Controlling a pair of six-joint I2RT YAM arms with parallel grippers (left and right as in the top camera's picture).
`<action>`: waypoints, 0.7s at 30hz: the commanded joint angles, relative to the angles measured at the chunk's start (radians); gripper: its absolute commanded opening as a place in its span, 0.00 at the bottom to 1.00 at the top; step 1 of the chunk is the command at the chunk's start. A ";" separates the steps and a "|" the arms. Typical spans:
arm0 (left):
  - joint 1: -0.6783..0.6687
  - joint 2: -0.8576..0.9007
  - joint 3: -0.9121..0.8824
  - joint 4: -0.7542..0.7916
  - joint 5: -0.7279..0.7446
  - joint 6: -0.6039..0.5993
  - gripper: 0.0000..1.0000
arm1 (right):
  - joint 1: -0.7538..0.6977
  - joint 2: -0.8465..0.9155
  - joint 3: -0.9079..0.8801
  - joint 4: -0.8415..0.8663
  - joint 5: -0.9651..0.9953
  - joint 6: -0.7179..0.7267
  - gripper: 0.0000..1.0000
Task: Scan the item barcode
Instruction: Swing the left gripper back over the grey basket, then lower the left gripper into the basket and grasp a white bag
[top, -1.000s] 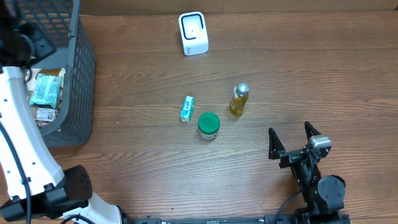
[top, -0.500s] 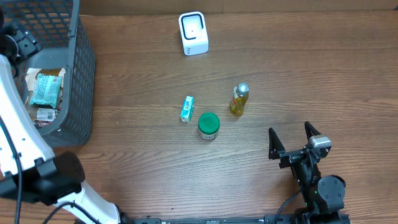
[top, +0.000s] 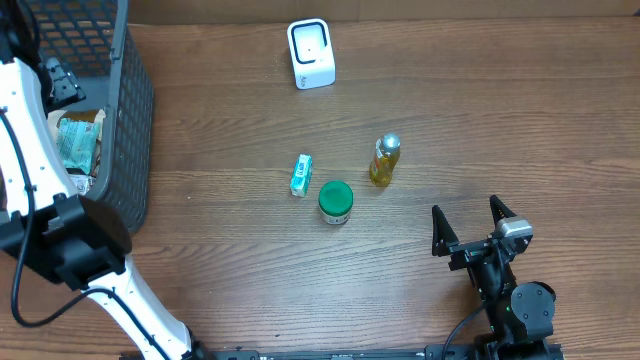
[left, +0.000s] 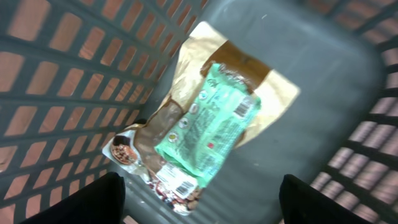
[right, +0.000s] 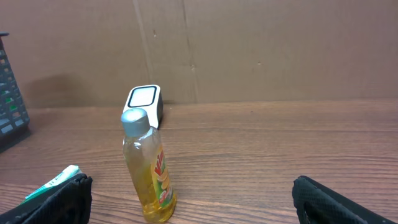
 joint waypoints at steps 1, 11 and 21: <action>0.008 0.048 -0.004 -0.006 -0.098 0.041 0.80 | -0.004 -0.009 -0.011 0.003 0.005 -0.002 1.00; 0.041 0.160 -0.006 -0.011 -0.070 0.098 0.82 | -0.004 -0.009 -0.011 0.003 0.005 -0.002 1.00; 0.077 0.240 -0.021 -0.016 -0.003 0.176 0.84 | -0.004 -0.009 -0.011 0.003 0.005 -0.002 1.00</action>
